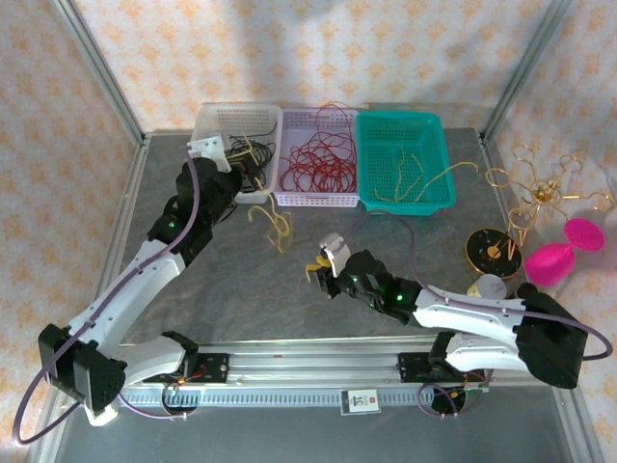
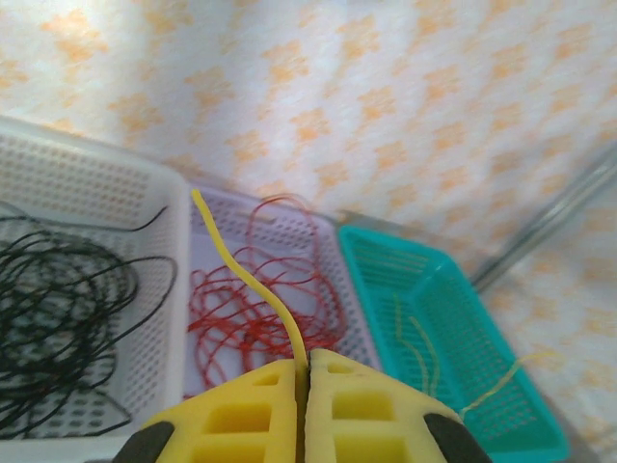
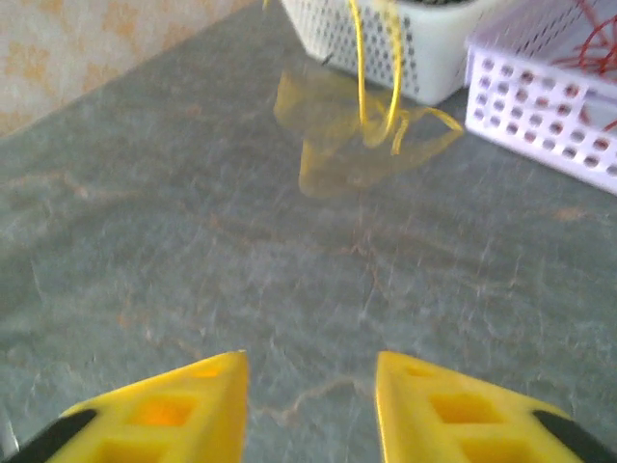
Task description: Untangle the cables
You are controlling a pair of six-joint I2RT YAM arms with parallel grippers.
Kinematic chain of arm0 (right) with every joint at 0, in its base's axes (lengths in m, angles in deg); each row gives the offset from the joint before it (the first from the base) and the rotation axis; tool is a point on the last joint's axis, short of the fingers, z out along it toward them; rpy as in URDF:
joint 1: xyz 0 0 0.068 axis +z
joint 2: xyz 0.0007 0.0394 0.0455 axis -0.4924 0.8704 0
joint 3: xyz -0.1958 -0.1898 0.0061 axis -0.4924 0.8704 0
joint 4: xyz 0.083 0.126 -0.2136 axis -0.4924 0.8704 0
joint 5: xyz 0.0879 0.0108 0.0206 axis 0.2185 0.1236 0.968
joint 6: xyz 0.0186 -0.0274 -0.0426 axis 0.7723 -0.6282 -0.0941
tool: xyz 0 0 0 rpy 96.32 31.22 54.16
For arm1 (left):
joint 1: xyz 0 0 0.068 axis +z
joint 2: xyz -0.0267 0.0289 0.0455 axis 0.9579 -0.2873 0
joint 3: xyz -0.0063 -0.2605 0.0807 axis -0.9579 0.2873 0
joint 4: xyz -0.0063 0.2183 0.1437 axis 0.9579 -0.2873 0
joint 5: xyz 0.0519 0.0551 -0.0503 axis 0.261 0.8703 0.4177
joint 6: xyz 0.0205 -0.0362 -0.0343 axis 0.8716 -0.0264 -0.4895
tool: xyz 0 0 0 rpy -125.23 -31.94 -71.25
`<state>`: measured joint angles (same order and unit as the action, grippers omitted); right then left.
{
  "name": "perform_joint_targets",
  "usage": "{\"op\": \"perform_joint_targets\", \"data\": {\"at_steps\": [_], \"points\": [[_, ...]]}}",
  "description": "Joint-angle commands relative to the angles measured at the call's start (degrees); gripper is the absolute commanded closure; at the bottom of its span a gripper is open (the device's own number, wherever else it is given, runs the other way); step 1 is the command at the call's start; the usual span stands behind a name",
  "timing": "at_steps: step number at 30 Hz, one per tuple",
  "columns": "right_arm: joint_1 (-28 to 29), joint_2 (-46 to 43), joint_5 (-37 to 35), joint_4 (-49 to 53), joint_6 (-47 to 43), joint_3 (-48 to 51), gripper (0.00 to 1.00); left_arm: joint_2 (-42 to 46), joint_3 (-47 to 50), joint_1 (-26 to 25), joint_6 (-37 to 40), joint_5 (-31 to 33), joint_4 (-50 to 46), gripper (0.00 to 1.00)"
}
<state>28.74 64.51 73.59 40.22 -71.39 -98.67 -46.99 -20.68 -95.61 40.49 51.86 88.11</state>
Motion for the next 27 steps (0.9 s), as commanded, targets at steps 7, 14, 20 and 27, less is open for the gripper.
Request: {"op": "perform_joint_targets", "data": {"at_steps": [7, 14, 20, 27], "points": [[-7.45, -5.58, 15.22, 1.02, 13.45, 3.85, 0.50, 6.61, 7.94, 0.29, 1.93, -14.85, 7.95, 1.00], [-14.86, -1.73, 19.60, -1.68, 22.08, 0.52, 0.50, 10.36, 10.75, -0.69, -0.73, -19.78, 9.62, 1.00], [-21.84, 9.09, 28.88, -0.39, 35.66, -4.22, 0.50, 13.36, 15.60, -2.45, -2.24, -22.32, 13.02, 1.00], [-13.82, 2.28, 27.14, -8.22, 0.38, 2.07, 0.52, 14.35, 15.28, -3.00, -2.64, -19.78, 11.66, 1.00]]}}
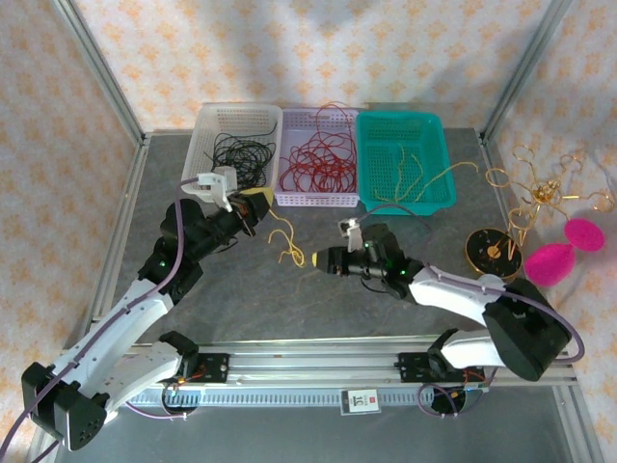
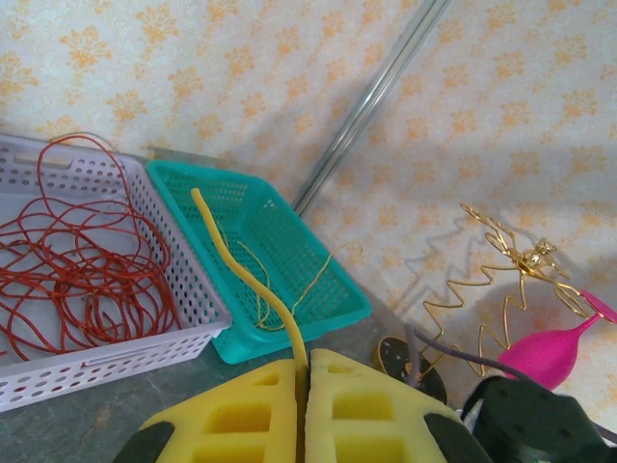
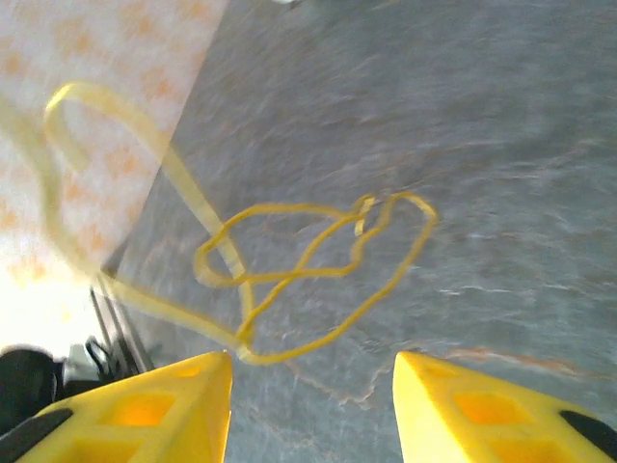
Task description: Untangle the cables
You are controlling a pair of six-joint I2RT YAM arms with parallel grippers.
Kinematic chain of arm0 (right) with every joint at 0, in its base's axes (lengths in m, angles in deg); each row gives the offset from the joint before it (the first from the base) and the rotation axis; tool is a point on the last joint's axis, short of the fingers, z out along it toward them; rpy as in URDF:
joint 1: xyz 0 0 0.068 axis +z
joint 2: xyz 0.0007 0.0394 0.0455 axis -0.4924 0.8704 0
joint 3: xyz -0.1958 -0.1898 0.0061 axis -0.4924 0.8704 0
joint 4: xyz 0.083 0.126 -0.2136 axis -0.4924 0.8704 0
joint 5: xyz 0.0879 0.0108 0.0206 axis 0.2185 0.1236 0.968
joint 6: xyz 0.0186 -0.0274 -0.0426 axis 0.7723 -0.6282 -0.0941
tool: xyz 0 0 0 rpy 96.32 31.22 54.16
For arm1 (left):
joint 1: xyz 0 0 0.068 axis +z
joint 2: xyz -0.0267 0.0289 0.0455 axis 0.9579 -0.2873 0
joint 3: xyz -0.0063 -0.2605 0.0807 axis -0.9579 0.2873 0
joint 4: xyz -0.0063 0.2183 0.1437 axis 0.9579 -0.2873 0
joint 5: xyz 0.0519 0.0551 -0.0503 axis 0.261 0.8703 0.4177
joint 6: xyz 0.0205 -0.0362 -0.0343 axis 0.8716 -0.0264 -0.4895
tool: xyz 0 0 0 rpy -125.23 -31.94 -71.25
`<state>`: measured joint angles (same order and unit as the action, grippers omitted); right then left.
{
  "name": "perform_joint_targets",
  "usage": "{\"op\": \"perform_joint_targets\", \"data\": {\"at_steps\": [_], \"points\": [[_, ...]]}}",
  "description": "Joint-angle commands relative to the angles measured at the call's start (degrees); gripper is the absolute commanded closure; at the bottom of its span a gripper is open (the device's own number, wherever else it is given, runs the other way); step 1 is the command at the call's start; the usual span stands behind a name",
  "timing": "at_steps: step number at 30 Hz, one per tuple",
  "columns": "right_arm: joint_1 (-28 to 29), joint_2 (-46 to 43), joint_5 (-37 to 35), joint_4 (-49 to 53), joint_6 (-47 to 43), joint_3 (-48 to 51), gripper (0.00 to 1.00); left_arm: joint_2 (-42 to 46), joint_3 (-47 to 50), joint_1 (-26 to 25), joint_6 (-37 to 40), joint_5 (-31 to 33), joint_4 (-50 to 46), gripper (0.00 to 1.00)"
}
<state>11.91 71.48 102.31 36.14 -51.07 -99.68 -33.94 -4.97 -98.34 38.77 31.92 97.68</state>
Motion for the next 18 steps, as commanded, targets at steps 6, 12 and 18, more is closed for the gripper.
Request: {"op": "perform_joint_targets", "data": {"at_steps": [6, 12, 18], "points": [[3.94, -8.75, -8.14, -23.84, -43.65, 15.57, 0.48, 0.21, -2.66, -0.27, -1.88, -0.17, 0.74, 1.00], [3.86, 3.31, -5.52, -32.09, -48.33, 12.04, 0.46, -0.02, -3.24, -0.38, -3.19, -0.16, 0.02, 1.00], [3.86, 15.83, -4.78, -40.72, -48.36, 6.66, 0.46, 0.41, -3.74, -0.60, -3.06, 0.40, -1.15, 1.00]]}}
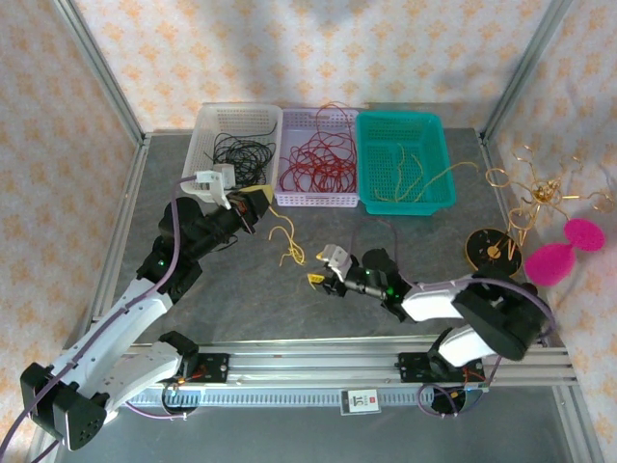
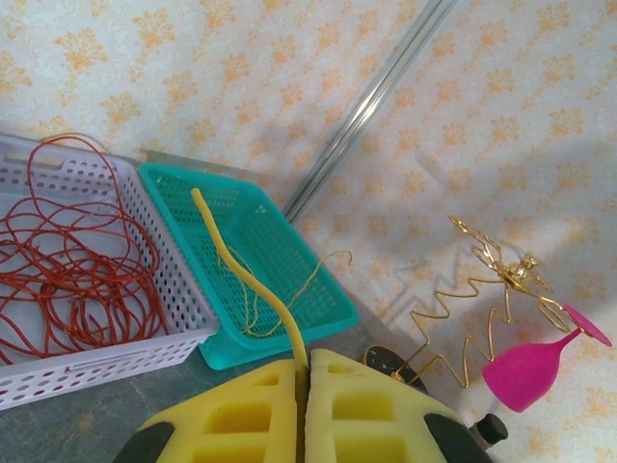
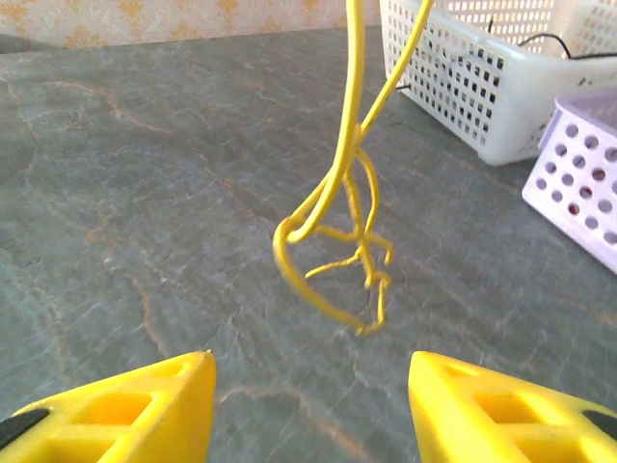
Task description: Untangle the cables
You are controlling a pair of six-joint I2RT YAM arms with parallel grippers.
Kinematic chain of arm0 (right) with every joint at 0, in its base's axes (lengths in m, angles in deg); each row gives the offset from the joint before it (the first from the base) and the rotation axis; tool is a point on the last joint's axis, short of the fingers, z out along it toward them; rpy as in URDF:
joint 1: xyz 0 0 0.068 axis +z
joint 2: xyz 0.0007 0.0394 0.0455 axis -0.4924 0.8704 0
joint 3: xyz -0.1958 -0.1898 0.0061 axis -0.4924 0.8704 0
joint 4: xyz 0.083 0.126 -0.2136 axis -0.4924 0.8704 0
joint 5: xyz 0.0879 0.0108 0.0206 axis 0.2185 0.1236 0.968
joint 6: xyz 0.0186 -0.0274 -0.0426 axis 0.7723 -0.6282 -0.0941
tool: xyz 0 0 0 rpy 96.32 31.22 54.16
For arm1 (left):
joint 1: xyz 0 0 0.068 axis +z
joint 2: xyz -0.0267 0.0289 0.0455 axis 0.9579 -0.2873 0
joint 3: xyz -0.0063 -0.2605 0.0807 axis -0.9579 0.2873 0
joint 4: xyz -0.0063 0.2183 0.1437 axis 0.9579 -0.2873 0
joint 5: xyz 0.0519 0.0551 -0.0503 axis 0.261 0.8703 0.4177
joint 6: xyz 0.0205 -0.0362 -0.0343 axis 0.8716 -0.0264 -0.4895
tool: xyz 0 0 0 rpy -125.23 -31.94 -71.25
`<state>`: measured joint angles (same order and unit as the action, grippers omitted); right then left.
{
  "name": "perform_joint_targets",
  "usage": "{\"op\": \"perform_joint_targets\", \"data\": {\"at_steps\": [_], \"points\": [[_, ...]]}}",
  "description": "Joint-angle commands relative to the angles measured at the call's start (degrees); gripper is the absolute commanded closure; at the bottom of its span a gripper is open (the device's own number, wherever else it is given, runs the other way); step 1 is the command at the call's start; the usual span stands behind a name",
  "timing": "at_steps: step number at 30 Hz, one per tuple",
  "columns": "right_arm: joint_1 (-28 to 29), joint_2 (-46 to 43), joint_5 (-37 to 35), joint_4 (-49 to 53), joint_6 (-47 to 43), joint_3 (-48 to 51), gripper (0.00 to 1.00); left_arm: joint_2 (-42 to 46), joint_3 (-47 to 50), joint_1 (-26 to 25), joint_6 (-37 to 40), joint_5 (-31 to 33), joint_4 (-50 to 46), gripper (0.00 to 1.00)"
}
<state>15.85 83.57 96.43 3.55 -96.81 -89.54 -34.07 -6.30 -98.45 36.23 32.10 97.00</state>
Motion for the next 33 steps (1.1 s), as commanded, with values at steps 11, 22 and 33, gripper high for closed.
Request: {"op": "perform_joint_targets", "data": {"at_steps": [11, 22, 33], "points": [[0.01, 11.21, 5.00, -5.47, -2.08, -8.40, 0.91, 0.63, -5.68, -0.54, 0.47, 9.91, -4.54, 1.00], [5.28, 1.26, 1.39, 10.03, -4.11, -7.88, 1.00, -1.34, -6.89, -0.52, -1.33, 23.18, 0.02, 1.00], [6.34, -9.17, -10.69, 18.68, 6.21, -5.30, 1.00, 0.57, -14.19, 3.30, 6.58, 36.43, -6.70, 1.00]]}}
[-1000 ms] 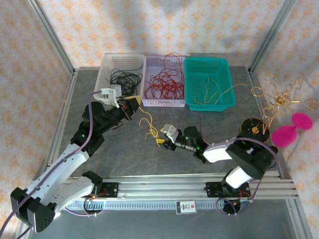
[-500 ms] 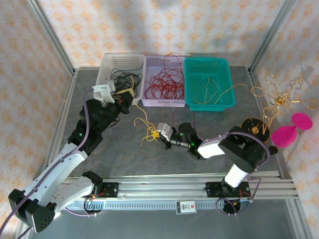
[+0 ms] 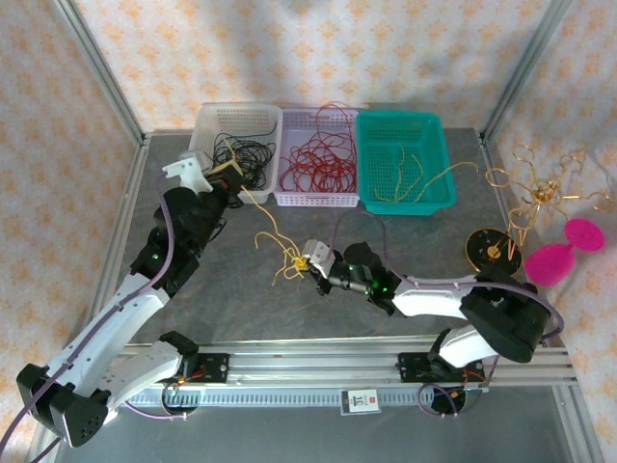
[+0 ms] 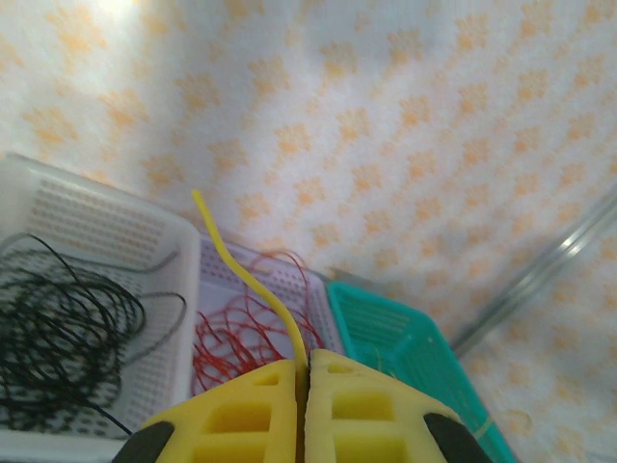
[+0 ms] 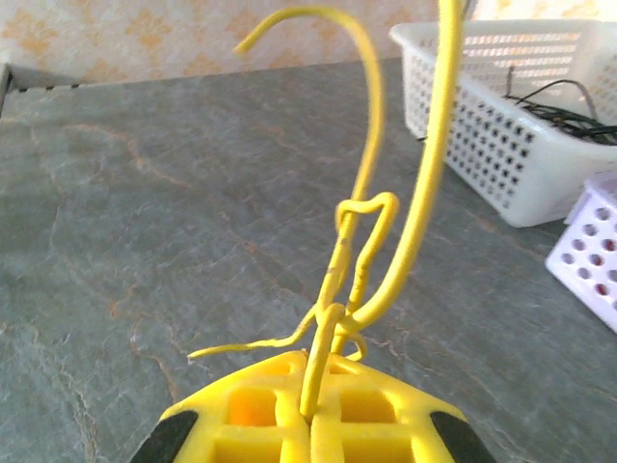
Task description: Untangle the cables
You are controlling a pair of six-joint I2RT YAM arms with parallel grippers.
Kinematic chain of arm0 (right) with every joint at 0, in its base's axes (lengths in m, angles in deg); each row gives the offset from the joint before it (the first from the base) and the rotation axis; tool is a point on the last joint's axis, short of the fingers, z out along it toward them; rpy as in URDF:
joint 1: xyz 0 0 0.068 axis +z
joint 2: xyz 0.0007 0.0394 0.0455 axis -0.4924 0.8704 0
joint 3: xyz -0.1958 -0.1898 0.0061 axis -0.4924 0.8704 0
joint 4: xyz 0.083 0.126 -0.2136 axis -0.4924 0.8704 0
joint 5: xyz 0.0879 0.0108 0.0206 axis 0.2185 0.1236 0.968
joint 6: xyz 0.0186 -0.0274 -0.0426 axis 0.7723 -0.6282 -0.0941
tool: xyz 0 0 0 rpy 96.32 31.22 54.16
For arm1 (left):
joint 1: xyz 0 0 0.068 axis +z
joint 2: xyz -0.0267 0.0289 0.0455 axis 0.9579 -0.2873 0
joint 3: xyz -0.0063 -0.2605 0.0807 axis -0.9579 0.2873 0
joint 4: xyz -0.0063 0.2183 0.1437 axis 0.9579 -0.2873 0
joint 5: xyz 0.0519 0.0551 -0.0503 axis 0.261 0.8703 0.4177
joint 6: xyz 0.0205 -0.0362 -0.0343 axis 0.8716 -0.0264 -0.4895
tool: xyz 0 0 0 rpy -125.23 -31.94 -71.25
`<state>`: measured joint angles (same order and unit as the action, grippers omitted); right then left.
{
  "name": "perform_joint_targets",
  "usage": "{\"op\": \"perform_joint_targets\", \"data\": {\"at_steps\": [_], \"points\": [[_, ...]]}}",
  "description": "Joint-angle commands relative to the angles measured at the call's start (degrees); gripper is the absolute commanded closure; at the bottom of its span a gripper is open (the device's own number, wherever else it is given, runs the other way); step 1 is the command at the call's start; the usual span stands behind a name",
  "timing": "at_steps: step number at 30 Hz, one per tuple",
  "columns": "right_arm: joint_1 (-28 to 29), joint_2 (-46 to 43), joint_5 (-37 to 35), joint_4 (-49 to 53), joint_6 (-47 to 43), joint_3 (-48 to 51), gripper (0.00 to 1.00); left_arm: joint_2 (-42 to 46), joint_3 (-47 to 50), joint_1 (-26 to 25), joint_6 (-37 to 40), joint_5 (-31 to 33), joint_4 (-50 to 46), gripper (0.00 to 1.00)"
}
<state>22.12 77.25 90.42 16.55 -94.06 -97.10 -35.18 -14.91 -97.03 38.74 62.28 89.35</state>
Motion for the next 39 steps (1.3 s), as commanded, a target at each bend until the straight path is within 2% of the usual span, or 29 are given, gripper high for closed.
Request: {"op": "perform_joint_targets", "data": {"at_steps": [1, 11, 18, 20, 25, 29, 35, 39], "points": [[0.06, -4.07, -6.00, 6.53, 4.81, 3.04, 1.00, 1.20, -7.19, 2.35, 4.85, 7.00, 0.28, 1.00], [0.06, -14.72, -16.14, 16.55, 17.64, 8.13, 1.00, -1.66, -17.24, 4.13, 11.42, 11.91, -0.84, 1.00], [-1.58, -18.02, -21.91, 23.03, 30.85, 8.33, 1.00, -2.63, -18.73, 4.28, 10.79, 6.81, 0.18, 1.00], [-3.76, -18.12, -22.61, 25.70, 35.94, 8.14, 1.00, -3.25, -19.19, 4.26, 11.75, 7.38, -0.12, 1.00], [-12.59, -19.85, -18.86, 30.06, 45.17, 8.85, 1.00, -4.32, -21.86, 4.35, 14.72, 11.29, -3.00, 1.00], [-17.63, -21.04, -17.18, 30.32, 48.73, 10.17, 1.00, -3.01, -23.72, 4.95, 17.79, 16.38, -5.19, 1.00], [-21.38, -19.85, -16.58, 30.99, 53.64, 10.46, 1.00, -2.53, -26.59, 5.36, 19.66, 15.30, -8.78, 1.00], [-27.46, -20.04, -15.42, 34.71, 56.51, 10.55, 1.00, -3.64, -27.58, 5.83, 21.73, 18.32, -9.93, 1.00]]}}
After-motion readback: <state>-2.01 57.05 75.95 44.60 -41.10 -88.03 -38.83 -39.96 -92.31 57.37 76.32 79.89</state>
